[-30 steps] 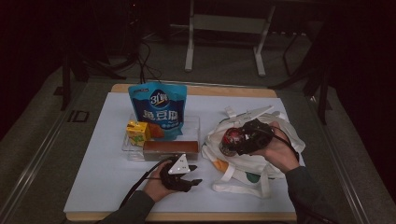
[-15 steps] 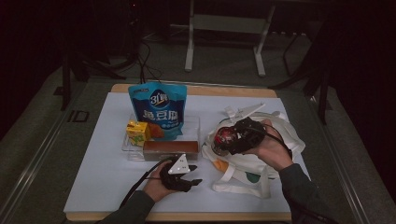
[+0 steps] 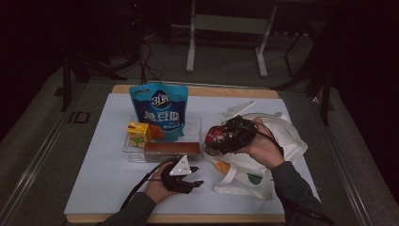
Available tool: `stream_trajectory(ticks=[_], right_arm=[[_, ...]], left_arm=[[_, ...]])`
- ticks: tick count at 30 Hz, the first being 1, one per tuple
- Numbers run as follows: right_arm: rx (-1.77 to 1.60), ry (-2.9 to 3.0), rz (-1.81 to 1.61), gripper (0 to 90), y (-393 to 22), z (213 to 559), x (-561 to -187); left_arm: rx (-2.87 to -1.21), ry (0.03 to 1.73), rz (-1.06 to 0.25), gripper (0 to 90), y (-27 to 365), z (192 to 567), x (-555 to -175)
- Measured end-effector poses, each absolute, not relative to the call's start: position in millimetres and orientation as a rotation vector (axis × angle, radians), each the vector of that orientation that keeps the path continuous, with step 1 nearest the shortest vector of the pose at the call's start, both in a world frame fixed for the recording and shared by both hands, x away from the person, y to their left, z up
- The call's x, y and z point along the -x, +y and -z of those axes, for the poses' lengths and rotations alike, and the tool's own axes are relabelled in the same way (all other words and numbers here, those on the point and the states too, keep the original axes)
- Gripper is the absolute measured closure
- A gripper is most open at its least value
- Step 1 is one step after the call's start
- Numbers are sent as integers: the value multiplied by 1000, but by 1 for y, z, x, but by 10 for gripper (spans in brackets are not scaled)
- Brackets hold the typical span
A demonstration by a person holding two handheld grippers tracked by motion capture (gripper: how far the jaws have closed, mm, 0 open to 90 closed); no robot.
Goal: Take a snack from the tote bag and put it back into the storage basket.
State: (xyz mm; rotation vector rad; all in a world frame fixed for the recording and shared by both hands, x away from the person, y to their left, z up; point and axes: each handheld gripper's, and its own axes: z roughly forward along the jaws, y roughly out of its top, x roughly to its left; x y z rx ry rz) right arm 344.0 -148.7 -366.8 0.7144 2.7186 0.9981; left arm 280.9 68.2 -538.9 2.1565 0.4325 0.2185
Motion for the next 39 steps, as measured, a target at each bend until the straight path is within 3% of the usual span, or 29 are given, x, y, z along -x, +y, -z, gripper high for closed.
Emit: stream_trajectory(ticks=[39], right_arm=[[-771,2695,-1006,257,-91,374,-381]], left_arm=[[-2152,440,-214,461,69,539,-282]])
